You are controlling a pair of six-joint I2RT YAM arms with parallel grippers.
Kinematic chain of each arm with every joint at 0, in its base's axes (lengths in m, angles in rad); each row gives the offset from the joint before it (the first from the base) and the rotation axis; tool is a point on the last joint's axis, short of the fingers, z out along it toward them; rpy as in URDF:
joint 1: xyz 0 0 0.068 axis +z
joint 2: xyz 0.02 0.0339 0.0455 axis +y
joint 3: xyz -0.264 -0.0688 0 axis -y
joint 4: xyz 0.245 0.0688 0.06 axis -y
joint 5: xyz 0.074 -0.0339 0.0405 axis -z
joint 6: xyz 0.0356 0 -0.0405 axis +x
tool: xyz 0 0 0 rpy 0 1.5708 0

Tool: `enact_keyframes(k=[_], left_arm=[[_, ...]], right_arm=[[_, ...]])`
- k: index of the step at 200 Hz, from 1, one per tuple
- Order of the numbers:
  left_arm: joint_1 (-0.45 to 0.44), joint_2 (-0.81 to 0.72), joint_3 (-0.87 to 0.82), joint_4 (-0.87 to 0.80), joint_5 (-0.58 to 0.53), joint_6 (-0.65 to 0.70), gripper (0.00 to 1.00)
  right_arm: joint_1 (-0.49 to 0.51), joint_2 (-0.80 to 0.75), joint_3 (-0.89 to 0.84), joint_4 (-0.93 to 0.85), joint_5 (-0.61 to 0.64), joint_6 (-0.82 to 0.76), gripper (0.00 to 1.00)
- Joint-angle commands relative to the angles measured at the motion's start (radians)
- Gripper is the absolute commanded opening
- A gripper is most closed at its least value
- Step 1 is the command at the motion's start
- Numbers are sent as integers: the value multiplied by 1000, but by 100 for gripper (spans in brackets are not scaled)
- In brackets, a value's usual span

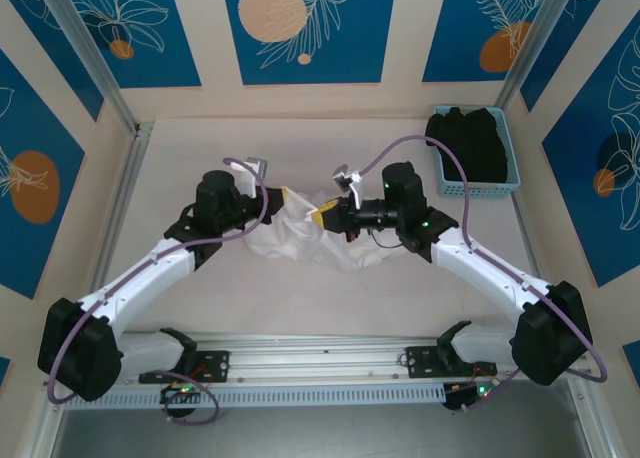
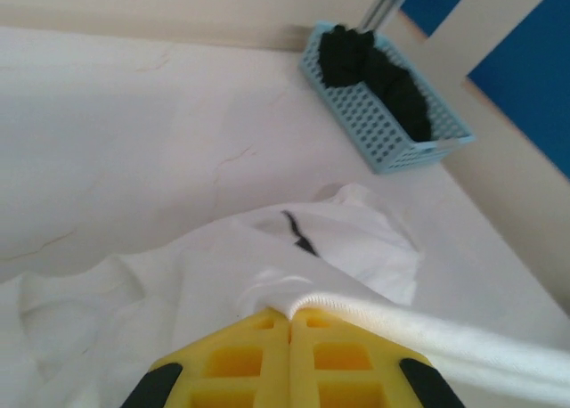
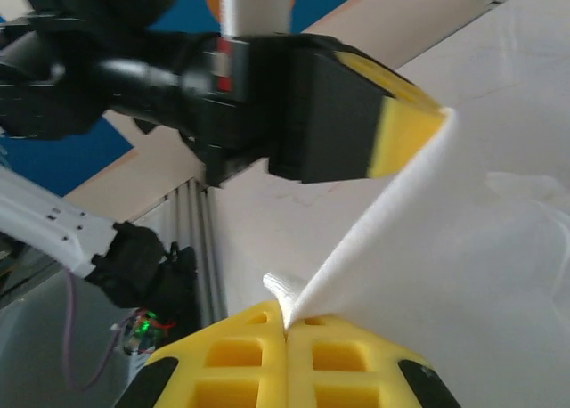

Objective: Fold the inside-out t-shirt

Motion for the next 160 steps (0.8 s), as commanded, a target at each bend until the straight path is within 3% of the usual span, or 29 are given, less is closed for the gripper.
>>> enact_keyframes(k=[1, 39, 65, 82, 112, 160], left_arm=[[12, 14, 34, -59, -117, 29, 0], [12, -18, 5, -95, -161, 72, 8], [-3, -58, -41, -83, -110, 79, 19], [-41, -103, -84, -54, -95, 89, 28], [-129, -145, -132, -12, -50, 146, 33], [-237, -53, -100, 2, -24, 246, 41]], right_arm=[[-46, -20, 37, -27, -113, 34, 0], [-111, -7, 34, -82, -128, 41, 0], [-112, 25, 32, -42, -145, 83, 0], [-114, 45, 38, -31, -144, 97, 0], [-120, 64, 53, -33, -139, 113, 0], [-133, 73, 63, -27, -125, 149, 0]])
